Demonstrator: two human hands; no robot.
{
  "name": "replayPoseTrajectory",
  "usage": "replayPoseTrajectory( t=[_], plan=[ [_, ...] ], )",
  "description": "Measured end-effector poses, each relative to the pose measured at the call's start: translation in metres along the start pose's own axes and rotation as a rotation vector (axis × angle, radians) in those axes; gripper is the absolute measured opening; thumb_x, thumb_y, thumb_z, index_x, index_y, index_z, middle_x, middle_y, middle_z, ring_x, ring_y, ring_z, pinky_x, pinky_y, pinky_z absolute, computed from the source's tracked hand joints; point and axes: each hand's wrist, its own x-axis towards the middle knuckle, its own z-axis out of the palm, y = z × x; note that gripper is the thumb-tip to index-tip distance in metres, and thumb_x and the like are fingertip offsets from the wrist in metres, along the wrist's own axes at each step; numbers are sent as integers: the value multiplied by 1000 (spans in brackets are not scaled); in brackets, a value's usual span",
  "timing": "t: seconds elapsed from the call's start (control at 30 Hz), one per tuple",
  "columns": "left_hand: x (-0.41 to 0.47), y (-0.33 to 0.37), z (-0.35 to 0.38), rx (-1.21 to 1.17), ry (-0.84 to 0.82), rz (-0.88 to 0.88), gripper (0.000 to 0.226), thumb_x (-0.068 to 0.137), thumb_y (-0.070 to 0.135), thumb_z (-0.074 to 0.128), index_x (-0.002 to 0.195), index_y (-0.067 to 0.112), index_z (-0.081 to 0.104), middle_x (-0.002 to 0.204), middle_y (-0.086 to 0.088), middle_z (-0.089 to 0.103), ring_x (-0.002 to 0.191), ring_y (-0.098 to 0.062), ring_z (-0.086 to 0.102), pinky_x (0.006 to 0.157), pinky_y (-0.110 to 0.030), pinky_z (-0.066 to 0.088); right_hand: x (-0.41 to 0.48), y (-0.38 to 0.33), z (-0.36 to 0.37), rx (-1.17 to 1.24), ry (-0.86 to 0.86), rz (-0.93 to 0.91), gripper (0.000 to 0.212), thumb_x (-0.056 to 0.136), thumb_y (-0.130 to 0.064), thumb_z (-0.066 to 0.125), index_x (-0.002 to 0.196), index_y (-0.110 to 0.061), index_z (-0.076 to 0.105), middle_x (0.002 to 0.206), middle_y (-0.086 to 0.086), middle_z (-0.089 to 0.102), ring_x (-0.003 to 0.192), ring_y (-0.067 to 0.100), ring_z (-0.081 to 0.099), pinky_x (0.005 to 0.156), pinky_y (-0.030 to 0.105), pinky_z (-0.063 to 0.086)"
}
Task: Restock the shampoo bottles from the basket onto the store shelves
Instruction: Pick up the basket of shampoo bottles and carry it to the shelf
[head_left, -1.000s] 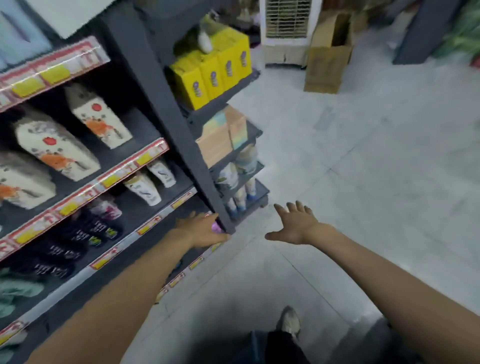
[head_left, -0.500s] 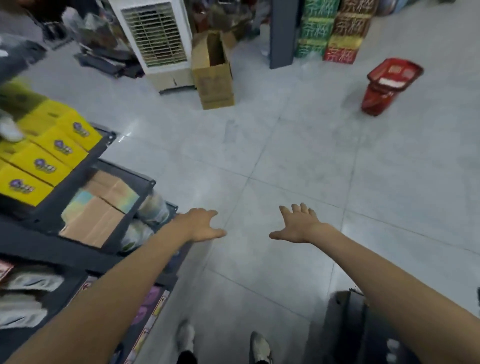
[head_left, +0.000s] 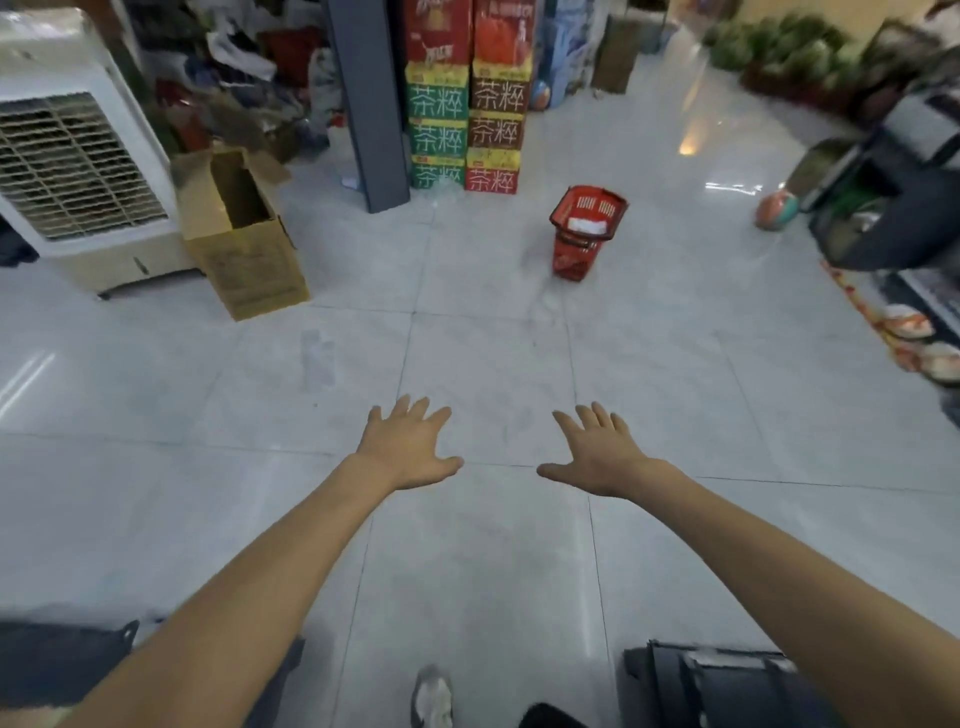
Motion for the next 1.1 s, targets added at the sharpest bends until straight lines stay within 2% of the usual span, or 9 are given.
replayPoseTrajectory(
  t=[0.17,0.47,0.8,1.1],
  plan=[
    [87,7,-48,35,49,79,87,91,74,45,163,34,18,171,-5,19,159,-30,11,124,-58,16,44,26,-40,82,87,93,96,92,-73,45,163,-21,7,168,15,12,156,36,0,126,50,6],
    [270,63,-101,145,25,218,88,91,75,43,164,34,16,172,-5,18,158,-31,15,124,-61,16,152,121,-58,156,72,206,98,92,-73,46,163,-19,5,167,17,9,156,40,-4,125,54,4],
    [473,138,-191,255,15,138,94,88,74,43,165,33,5,172,-7,13,157,-33,15,122,-64,15,296,277,-124,153,73,236,92,95,-67,44,162,-17,5,167,19,10,155,42,-3,125,55,4],
    [638,195,-239,268,0,160,92,88,73,44,164,33,11,173,-8,9,157,-33,15,121,-64,14,414,403,-182,149,62,285,95,94,-70,44,162,-18,4,167,19,7,155,42,-5,125,56,3]
  ],
)
